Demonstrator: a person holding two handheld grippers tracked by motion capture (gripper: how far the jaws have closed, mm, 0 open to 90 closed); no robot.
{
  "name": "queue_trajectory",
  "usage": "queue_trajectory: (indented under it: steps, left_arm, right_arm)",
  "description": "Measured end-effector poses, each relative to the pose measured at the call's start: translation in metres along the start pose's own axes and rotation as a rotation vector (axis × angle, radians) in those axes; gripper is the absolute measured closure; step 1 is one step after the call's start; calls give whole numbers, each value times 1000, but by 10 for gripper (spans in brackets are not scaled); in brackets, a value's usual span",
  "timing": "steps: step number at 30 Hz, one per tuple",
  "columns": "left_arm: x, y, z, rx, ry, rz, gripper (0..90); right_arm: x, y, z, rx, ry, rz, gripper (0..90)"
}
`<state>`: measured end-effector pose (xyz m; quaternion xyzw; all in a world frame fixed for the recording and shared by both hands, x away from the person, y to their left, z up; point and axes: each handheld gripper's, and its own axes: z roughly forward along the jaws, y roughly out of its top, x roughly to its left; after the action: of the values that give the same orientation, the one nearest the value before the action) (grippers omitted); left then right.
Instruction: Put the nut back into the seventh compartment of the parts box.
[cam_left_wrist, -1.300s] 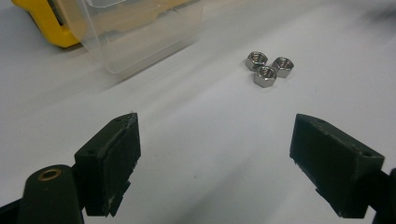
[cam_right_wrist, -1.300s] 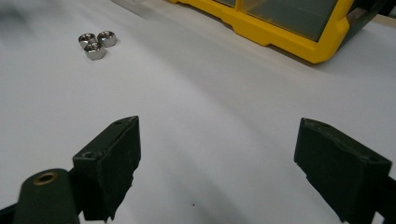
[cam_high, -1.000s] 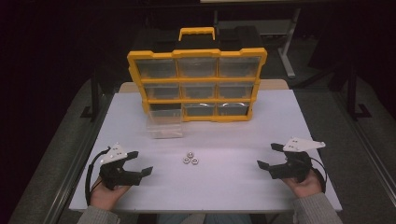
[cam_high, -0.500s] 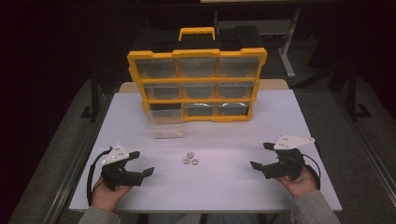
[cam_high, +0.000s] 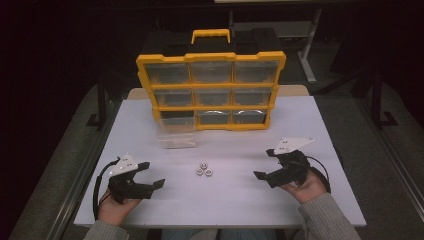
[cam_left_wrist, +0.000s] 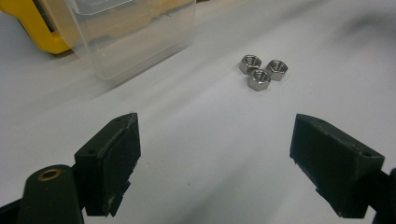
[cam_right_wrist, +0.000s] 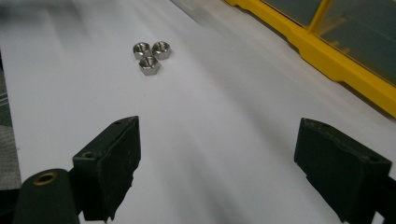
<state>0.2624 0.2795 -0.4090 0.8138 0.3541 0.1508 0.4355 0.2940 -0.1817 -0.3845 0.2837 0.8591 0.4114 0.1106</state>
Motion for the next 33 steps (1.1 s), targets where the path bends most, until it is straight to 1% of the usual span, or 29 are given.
queue_trajectory:
  steps: [2,3,5,6,7,9,12,13,14,18,19,21,23,25,28,30,31,32,33]
  left_arm:
    - [0,0,-1,4,-2,7,164]
    - [0,0,-1,3,-3,6,164]
    - [1,0,-1,3,-3,6,163]
    - [1,0,-1,1,-5,8,164]
    - [1,0,-1,1,-5,8,163]
    - [1,0,-1,-9,-4,10,164]
    - [1,0,-1,-3,-5,6,164]
    - [2,0,-1,-4,-4,10,164]
    - [2,0,-1,-6,-3,2,164]
    - [2,0,-1,-11,-5,2,164]
    - [2,0,-1,-10,-5,6,164]
    - [2,0,-1,-9,-4,6,164]
    - [2,0,-1,-13,-5,5,164]
    - [2,0,-2,-13,-7,2,164]
    - [2,0,-2,-11,-6,7,164]
    - [2,0,-2,-13,-7,3,164]
    - [2,0,-1,-14,-7,4,165]
    - [2,0,-1,-11,-8,2,165]
    - [2,0,-1,-11,-8,4,165]
  right_arm:
    - [2,6,3,10,17,1,138]
    - [4,10,6,18,24,-7,139]
    - [5,12,7,26,32,-7,142]
    - [7,17,11,40,44,-19,147]
    - [9,22,15,55,53,-21,152]
    - [10,28,21,62,70,-22,167]
    - [11,37,31,95,94,0,191]
    - [11,39,34,104,98,3,197]
    - [12,42,37,113,108,1,202]
    - [16,51,52,125,131,-18,234]
    - [17,53,54,133,133,-12,244]
    - [20,58,61,145,137,-37,276]
    - [23,62,66,154,146,-37,284]
    - [25,66,71,160,147,-58,298]
    - [28,71,80,170,164,-68,321]
    - [30,72,86,177,170,-91,348]
    - [31,73,89,184,182,-89,363]
    - [32,74,93,194,187,-99,368]
    - [33,75,96,205,185,-104,371]
